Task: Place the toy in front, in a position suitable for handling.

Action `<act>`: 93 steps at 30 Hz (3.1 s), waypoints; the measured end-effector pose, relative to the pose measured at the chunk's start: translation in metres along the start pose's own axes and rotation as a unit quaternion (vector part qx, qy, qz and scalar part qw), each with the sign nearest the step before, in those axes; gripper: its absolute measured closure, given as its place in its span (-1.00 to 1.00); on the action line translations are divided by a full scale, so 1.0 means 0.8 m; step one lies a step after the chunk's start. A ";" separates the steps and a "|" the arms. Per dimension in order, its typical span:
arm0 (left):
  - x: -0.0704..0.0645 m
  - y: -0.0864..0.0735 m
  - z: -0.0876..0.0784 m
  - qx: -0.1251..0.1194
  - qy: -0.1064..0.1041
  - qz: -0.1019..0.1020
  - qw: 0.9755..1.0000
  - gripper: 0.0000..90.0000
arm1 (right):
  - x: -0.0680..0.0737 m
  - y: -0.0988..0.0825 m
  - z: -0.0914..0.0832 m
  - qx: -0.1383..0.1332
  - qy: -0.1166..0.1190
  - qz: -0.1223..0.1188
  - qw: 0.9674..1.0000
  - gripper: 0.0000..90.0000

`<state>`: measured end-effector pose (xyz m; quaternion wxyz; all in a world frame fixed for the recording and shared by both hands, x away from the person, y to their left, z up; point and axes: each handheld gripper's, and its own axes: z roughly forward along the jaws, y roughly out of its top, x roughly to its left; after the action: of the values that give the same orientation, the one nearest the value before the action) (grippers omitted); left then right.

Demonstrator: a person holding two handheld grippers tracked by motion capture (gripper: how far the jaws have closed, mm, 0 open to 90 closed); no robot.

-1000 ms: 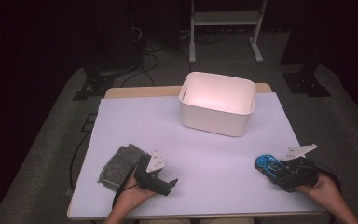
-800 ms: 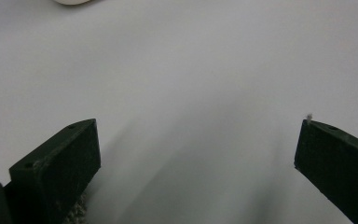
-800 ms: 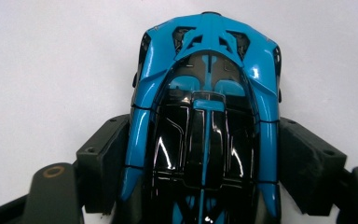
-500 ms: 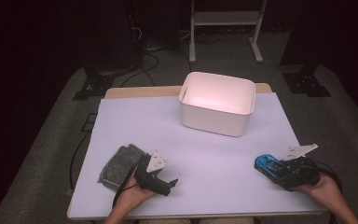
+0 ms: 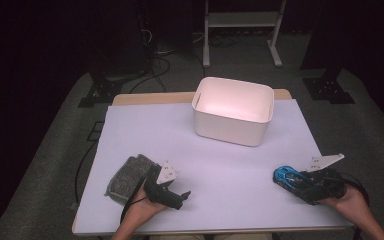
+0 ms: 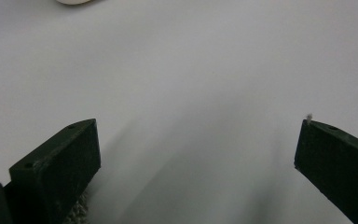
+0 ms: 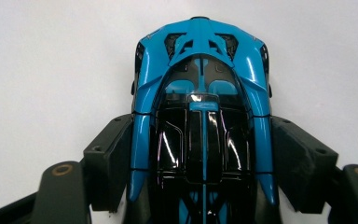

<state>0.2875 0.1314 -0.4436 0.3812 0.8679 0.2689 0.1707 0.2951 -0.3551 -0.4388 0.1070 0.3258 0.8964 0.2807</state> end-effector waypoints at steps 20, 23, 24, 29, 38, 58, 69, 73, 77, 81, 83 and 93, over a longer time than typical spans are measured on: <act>0.008 0.002 -0.014 -0.013 0.012 -0.005 1.000 -1.00 | 0.035 0.067 -0.044 -0.064 0.030 -0.058 0.996 -0.40; 0.011 0.002 -0.019 -0.016 0.014 -0.010 1.000 -1.00 | 0.052 0.094 -0.051 -0.080 0.047 -0.082 0.992 -0.40; 0.011 0.002 -0.019 -0.016 0.014 -0.010 1.000 -1.00 | 0.052 0.094 -0.051 -0.080 0.047 -0.082 0.992 -0.40; 0.018 0.001 -0.031 -0.016 0.011 -0.011 1.000 -0.89 | 0.092 0.149 -0.048 -0.100 0.078 -0.148 0.981 -0.40; 0.038 -0.006 -0.050 -0.022 0.027 -0.028 0.999 -0.89 | 0.142 0.208 0.009 -0.078 0.126 -0.217 0.965 -0.40; 0.071 -0.025 -0.072 -0.010 0.039 -0.053 0.998 -0.88 | 0.175 0.230 0.142 0.014 0.169 -0.268 0.948 -0.40; 0.068 -0.026 -0.066 0.001 0.037 -0.040 0.999 -0.74 | 0.164 0.221 0.149 0.001 0.195 -0.237 0.952 -0.57; 0.070 -0.026 -0.065 -0.003 0.040 -0.043 0.998 -0.74 | 0.155 0.218 0.135 -0.001 0.191 -0.227 0.955 -0.62; 0.071 -0.026 -0.064 -0.003 0.040 -0.042 0.998 -0.72 | 0.143 0.208 0.123 0.000 0.186 -0.217 0.958 -0.62; 0.069 -0.027 -0.063 0.002 0.042 -0.037 0.998 -0.72 | 0.129 0.192 0.111 -0.006 0.179 -0.204 0.962 -0.64; 0.069 -0.028 -0.061 0.005 0.041 -0.035 0.999 -0.70 | 0.123 0.184 0.106 -0.014 0.183 -0.192 0.964 -0.64; 0.066 -0.032 -0.051 0.024 0.031 -0.022 0.999 -0.48 | 0.132 0.170 0.120 -0.034 0.180 -0.204 0.962 -0.64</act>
<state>0.3005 0.2007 -0.4319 0.3552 0.8649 0.3039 0.1829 0.3218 -0.1600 -0.4405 0.0101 0.0766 0.9381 0.3375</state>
